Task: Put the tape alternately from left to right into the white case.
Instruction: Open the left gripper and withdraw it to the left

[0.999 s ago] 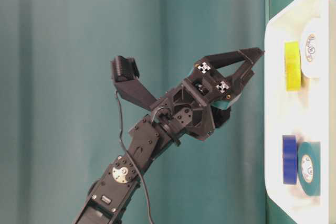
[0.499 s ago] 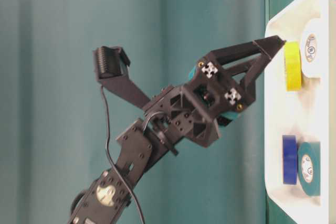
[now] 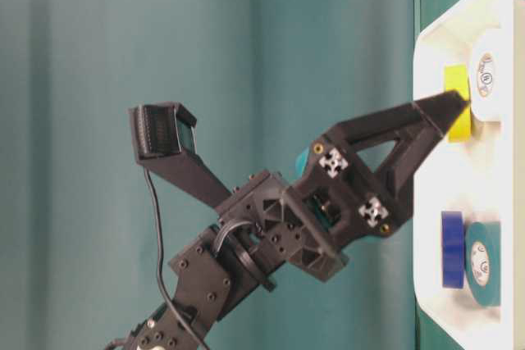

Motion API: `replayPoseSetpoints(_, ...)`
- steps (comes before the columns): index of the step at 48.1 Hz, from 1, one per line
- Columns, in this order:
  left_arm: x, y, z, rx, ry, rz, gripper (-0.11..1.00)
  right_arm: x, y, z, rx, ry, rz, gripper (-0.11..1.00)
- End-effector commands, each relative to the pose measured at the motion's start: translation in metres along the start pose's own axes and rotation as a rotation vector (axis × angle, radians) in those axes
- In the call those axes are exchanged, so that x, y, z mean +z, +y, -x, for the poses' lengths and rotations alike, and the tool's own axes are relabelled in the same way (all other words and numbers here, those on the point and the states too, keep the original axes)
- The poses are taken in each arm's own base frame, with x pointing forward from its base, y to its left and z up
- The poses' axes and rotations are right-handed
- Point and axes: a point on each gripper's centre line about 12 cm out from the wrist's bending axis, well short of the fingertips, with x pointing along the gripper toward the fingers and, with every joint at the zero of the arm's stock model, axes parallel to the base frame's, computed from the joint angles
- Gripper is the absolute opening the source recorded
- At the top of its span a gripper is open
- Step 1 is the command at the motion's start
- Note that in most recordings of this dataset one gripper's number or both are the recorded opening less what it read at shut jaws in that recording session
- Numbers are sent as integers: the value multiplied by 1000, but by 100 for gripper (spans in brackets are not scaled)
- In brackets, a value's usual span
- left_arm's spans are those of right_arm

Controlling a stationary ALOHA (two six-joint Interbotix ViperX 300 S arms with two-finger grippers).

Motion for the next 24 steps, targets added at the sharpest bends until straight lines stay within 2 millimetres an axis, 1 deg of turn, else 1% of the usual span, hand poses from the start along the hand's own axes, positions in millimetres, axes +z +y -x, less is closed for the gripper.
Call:
replayPoseSetpoints(1, 12, -6, 18, -12, -53, -7, 97, 5, 0, 3, 3, -24, -2, 58)
replayPoseSetpoints(13, -8, -10, 39, -22, -58, -15, 97, 4, 1, 3, 5, -22, -1, 58)
replayPoseSetpoints(20, -19, -9, 54, -26, -110, -15, 97, 6, 2, 4, 9, -29, 2, 58)
replayPoseSetpoints(24, -29, -8, 62, -27, -143, -15, 97, 6, 2, 4, 9, -31, 2, 58)
